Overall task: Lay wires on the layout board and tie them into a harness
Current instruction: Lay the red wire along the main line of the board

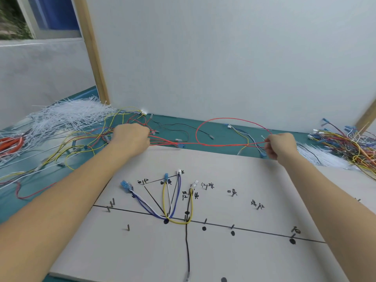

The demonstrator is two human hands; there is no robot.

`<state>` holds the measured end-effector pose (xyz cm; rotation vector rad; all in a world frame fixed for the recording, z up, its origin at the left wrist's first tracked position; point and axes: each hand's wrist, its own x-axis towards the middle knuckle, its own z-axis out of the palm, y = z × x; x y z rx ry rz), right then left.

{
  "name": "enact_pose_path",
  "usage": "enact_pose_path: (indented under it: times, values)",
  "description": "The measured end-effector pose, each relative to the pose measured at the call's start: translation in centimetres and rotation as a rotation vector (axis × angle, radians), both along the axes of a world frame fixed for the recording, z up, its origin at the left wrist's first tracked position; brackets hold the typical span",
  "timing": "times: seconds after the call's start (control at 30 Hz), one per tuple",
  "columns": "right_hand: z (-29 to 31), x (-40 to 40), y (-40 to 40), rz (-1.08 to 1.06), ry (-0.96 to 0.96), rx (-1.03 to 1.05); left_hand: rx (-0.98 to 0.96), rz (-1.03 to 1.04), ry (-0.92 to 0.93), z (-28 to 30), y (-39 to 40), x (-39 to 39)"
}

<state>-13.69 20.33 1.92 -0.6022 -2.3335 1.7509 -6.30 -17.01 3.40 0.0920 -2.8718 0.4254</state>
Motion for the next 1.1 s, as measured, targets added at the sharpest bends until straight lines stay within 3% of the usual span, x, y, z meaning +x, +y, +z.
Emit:
enact_pose_path:
  times: [0.17,0.23,0.33,0.4,0.53,0.67,0.8,0.87,0.93,1.03,1.1]
  values:
    - [-0.6,0.2,0.5,-0.014,0.007,-0.127,-0.079,-0.119,-0.133,-1.0,-0.3,0.4]
    - [-0.9,0.3,0.8,-0.031,0.011,-0.129,-0.123,-0.056,-0.113,-0.8,-1.0,0.3]
    - [-1.3,0.1,1.8,-0.070,0.021,-0.110,0.031,0.048,0.036,-0.6,-3.0,0.8]
    - [-1.6,0.0,2.4,-0.054,0.027,0.045,0.197,0.040,0.172,-0.5,-4.0,1.4]
    - [-1.5,0.1,0.8,0.158,-0.027,0.587,0.435,-0.052,0.315,0.5,-2.3,2.3]
    - [-1.4,0.9,-2.0,0.080,-0.092,0.946,0.632,-0.168,0.439,2.1,1.1,3.5]
    - [-0.5,2.1,-2.8,0.142,-0.015,1.366,0.769,-0.264,0.451,2.6,2.7,5.1]
    - [0.4,2.1,-3.3,0.207,-0.057,1.467,0.831,-0.294,0.441,2.7,3.2,5.9]
    - [1.3,1.9,-4.1,0.323,-0.045,1.413,0.895,-0.325,0.431,2.6,3.5,6.5]
    - [2.0,1.7,-5.7,0.645,0.068,0.907,1.010,-0.391,0.412,2.5,3.8,6.9]
    - [1.9,1.7,-6.5,0.700,0.150,0.757,1.124,-0.425,0.379,2.4,4.1,7.0]
